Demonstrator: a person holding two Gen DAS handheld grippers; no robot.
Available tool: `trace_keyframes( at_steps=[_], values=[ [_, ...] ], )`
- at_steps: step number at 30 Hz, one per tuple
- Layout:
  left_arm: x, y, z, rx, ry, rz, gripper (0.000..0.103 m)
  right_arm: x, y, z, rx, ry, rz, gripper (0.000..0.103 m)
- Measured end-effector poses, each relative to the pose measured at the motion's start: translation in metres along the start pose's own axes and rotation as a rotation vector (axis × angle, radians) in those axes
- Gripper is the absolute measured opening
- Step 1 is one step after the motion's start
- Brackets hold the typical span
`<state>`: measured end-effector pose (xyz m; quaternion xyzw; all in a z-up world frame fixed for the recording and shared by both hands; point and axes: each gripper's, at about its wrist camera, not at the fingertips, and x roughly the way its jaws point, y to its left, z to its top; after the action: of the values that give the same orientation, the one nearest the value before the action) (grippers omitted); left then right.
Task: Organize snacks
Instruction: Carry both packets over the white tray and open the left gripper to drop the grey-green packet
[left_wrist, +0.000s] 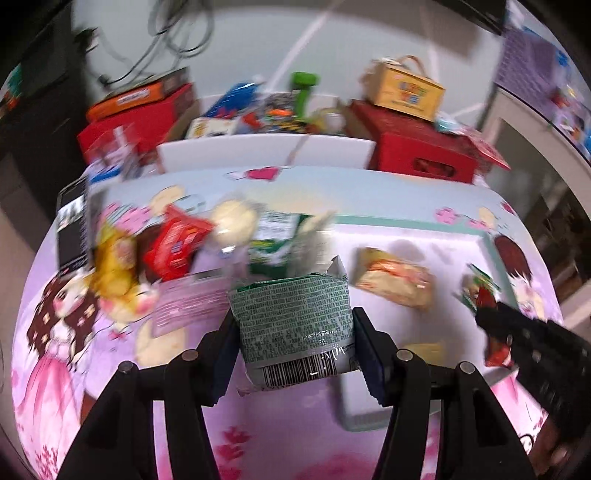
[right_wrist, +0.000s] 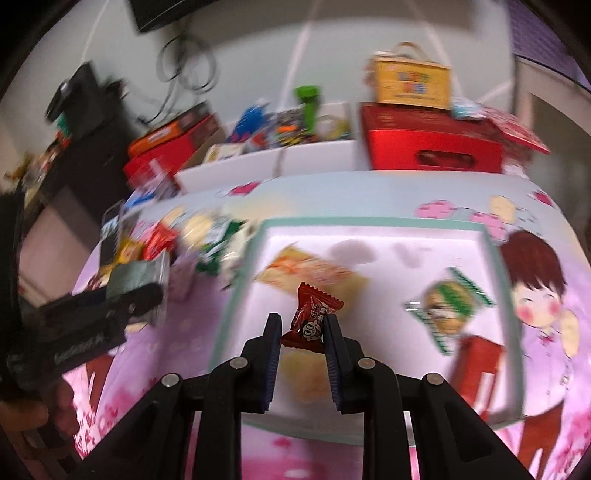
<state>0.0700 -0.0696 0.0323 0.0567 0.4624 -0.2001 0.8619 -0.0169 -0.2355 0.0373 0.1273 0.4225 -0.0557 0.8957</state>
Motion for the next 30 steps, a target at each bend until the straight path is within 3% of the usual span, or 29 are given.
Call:
trace_keyframes(
  at_steps=[6, 12, 21, 26, 30],
  values=[
    [0.009, -0.045, -0.005, 0.124, 0.025, -0.041, 0.060, -0.017, -0.042, 0.005, 0.108, -0.039, -0.042, 0.025],
    [0.025, -0.071, -0.014, 0.188, 0.070, -0.048, 0.060, -0.013, -0.053, 0.004, 0.134, -0.024, -0.048, 0.025],
    [0.034, -0.077, -0.020, 0.189, 0.098, -0.056, 0.061, 0.015, -0.052, -0.006, 0.124, 0.064, -0.061, 0.025],
    [0.033, -0.076, -0.018, 0.192, 0.092, -0.031, 0.076, 0.017, -0.052, -0.007, 0.126, 0.067, -0.067, 0.026],
    [0.030, -0.073, -0.016, 0.183, 0.080, -0.031, 0.076, 0.017, -0.053, -0.007, 0.129, 0.070, -0.076, 0.026]
  ],
)
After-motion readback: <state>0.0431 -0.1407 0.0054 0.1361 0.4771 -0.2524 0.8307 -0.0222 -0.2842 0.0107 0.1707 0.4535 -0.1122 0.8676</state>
